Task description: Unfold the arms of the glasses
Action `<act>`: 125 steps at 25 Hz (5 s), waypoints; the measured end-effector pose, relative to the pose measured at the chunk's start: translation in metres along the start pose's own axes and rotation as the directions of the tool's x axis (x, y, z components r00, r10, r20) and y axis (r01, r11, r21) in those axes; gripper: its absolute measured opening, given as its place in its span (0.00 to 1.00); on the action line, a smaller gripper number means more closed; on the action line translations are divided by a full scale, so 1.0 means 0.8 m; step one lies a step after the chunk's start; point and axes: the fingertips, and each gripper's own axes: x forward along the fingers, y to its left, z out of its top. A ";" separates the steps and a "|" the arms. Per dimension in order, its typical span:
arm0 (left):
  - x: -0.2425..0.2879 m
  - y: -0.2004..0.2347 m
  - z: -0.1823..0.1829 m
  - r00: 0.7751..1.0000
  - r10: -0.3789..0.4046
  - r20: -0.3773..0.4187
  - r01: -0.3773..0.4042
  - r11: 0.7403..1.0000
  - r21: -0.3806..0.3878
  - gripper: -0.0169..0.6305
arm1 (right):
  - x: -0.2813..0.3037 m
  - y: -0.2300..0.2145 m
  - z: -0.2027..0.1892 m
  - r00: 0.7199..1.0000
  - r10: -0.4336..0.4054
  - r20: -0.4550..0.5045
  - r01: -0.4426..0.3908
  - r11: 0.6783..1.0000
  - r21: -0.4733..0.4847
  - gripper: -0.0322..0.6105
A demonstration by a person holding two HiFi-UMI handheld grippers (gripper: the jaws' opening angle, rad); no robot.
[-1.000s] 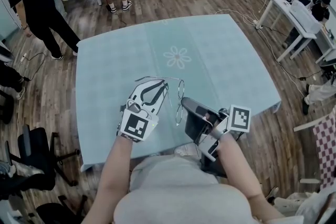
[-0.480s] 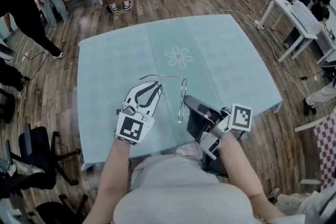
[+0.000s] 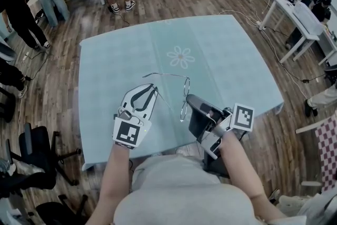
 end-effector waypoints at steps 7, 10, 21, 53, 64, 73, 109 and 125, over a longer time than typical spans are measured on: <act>-0.017 0.005 -0.003 1.000 0.030 0.000 -0.030 1.000 -0.007 0.09 | 0.002 -0.002 0.005 1.000 -0.002 0.012 0.002 1.000 -0.014 0.07; -0.021 0.006 0.002 0.999 0.041 -0.008 -0.041 0.999 0.013 0.09 | 0.000 -0.001 0.010 1.000 -0.002 0.019 0.002 1.000 -0.015 0.07; -0.043 0.009 0.012 0.998 0.060 0.020 -0.060 0.998 0.003 0.09 | 0.003 0.004 0.021 0.999 -0.005 0.044 0.007 0.999 -0.047 0.07; -0.093 -0.032 -0.010 0.998 0.047 -0.042 -0.049 0.998 -0.037 0.10 | -0.003 -0.018 0.030 0.989 -0.065 0.129 0.071 0.997 -0.035 0.07; -0.090 -0.036 -0.016 0.996 0.034 -0.084 -0.039 0.998 -0.051 0.21 | -0.001 -0.014 0.024 0.994 -0.047 0.097 0.049 0.999 -0.018 0.07; -0.096 -0.025 -0.013 0.996 0.049 -0.079 -0.058 0.990 -0.128 0.30 | -0.003 -0.009 0.027 0.993 -0.044 0.106 0.047 0.999 -0.018 0.07; -0.061 0.008 0.024 0.917 0.392 -0.069 -0.397 0.888 -0.233 0.04 | 0.002 0.003 0.042 0.891 0.053 0.452 0.053 0.974 -0.218 0.07; -0.054 -0.005 0.028 0.919 0.389 -0.065 -0.392 0.885 -0.252 0.04 | -0.003 -0.003 0.028 0.875 0.101 0.473 -0.015 0.983 -0.182 0.07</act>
